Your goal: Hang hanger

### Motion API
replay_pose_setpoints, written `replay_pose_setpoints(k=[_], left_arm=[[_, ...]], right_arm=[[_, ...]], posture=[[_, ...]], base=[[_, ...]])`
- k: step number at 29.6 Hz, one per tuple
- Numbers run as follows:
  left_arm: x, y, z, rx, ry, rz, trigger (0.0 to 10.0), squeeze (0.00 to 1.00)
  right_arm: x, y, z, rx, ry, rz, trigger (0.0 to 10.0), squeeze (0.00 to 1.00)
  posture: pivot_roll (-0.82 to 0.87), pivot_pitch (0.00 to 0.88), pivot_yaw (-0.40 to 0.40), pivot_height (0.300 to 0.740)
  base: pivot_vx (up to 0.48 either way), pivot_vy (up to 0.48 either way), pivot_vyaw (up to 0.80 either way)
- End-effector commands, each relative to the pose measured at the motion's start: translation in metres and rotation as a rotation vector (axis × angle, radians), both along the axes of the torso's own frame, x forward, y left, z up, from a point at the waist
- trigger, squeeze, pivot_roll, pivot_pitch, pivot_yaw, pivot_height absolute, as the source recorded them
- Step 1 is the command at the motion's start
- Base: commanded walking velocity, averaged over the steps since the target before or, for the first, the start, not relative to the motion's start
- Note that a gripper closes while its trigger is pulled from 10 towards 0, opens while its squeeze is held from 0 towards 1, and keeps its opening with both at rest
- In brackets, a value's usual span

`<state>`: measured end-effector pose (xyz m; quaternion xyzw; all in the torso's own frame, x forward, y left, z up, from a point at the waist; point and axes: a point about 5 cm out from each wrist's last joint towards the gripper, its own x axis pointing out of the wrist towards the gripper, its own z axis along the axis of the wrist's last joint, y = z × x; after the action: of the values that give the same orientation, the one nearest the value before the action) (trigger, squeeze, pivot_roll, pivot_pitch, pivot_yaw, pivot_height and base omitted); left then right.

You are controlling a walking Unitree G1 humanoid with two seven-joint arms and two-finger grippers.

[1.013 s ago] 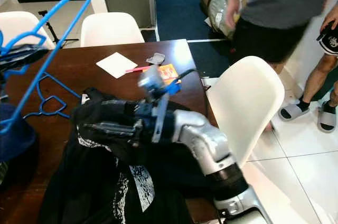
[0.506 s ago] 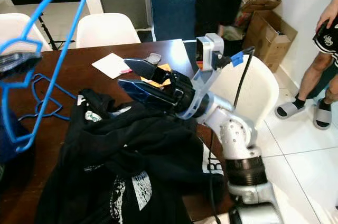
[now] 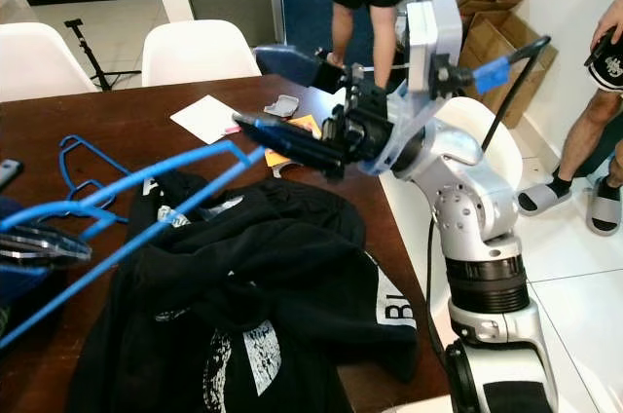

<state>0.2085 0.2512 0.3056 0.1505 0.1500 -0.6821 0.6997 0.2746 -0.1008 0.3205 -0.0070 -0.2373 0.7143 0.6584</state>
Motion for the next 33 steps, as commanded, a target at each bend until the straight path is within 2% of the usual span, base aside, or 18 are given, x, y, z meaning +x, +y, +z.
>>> replay_pose_setpoints(k=[1,2,3,4,6,7,10,13,15,20,26,31,32,33], left_arm=[[-0.007,-0.011,0.006,0.049,0.022,-0.126,10.0,0.00],[-0.007,-0.011,0.006,0.049,0.022,-0.126,10.0,0.00],[-0.008,-0.017,0.008,0.081,0.015,-0.172,10.0,0.00],[-0.008,-0.017,0.008,0.081,0.015,-0.172,10.0,0.00],[-0.008,-0.021,0.009,0.111,-0.005,-0.202,10.0,0.00],[-0.008,-0.021,0.009,0.111,-0.005,-0.202,10.0,0.00],[-0.005,-0.027,0.012,0.141,-0.042,-0.233,10.0,0.00],[-0.004,-0.029,0.012,0.151,-0.053,-0.243,10.0,0.00],[-0.003,-0.032,0.011,0.164,-0.064,-0.264,10.0,0.00],[0.000,-0.035,0.008,0.197,-0.083,-0.291,10.0,0.00],[0.003,-0.034,0.006,0.227,-0.104,-0.295,10.0,0.00],[0.013,-0.030,0.000,0.300,-0.133,-0.276,10.0,0.00],[0.015,-0.028,-0.002,0.313,-0.134,-0.267,10.0,0.00],[0.018,-0.026,-0.004,0.334,-0.136,-0.255,10.0,0.00]], right_arm=[[-0.020,0.005,0.003,-0.130,-0.084,0.160,10.0,0.00],[-0.020,0.005,0.003,-0.130,-0.084,0.160,10.0,0.00],[-0.026,0.010,-0.001,-0.240,-0.132,0.209,10.0,0.00],[-0.026,0.010,-0.001,-0.240,-0.132,0.209,10.0,0.00],[-0.029,0.018,-0.008,-0.337,-0.192,0.223,10.0,0.00],[-0.029,0.018,-0.008,-0.337,-0.192,0.223,10.0,0.00],[-0.030,0.031,-0.017,-0.418,-0.265,0.194,10.0,0.00],[-0.028,0.038,-0.019,-0.426,-0.291,0.164,10.0,0.00],[-0.024,0.054,-0.022,-0.415,-0.310,0.115,10.0,0.00],[-0.021,0.064,-0.022,-0.406,-0.287,0.069,10.0,0.00],[-0.022,0.066,-0.022,-0.411,-0.277,0.072,10.0,0.00],[-0.022,0.064,-0.023,-0.446,-0.297,0.067,10.0,0.00],[-0.019,0.061,-0.023,-0.475,-0.316,0.048,10.0,0.00],[-0.012,0.055,-0.024,-0.561,-0.386,-0.022,10.0,0.00]], posture=[[0.13,0.068,0.030,0.740],[0.13,0.068,0.030,0.740],[0.12,0.066,0.036,0.740],[0.12,0.066,0.036,0.740],[0.12,0.066,0.036,0.740],[0.12,0.066,0.036,0.740],[0.12,0.063,0.033,0.740],[0.11,0.061,0.037,0.740],[0.11,0.061,0.035,0.740],[0.11,0.060,0.039,0.740],[0.10,0.059,0.040,0.740],[0.10,0.062,0.038,0.740],[0.10,0.062,0.038,0.740],[0.10,0.063,0.039,0.740]], base=[[0.000,0.000,0.00],[0.000,0.000,0.00],[0.000,0.000,0.00],[0.000,0.000,0.00],[0.000,0.000,0.00],[0.000,0.000,0.00],[0.000,0.000,0.00],[0.000,0.000,0.00],[0.000,0.000,0.00],[0.000,0.000,0.00],[0.000,0.000,0.00],[0.000,0.000,0.00],[0.000,0.000,0.00],[0.000,0.000,0.00]])
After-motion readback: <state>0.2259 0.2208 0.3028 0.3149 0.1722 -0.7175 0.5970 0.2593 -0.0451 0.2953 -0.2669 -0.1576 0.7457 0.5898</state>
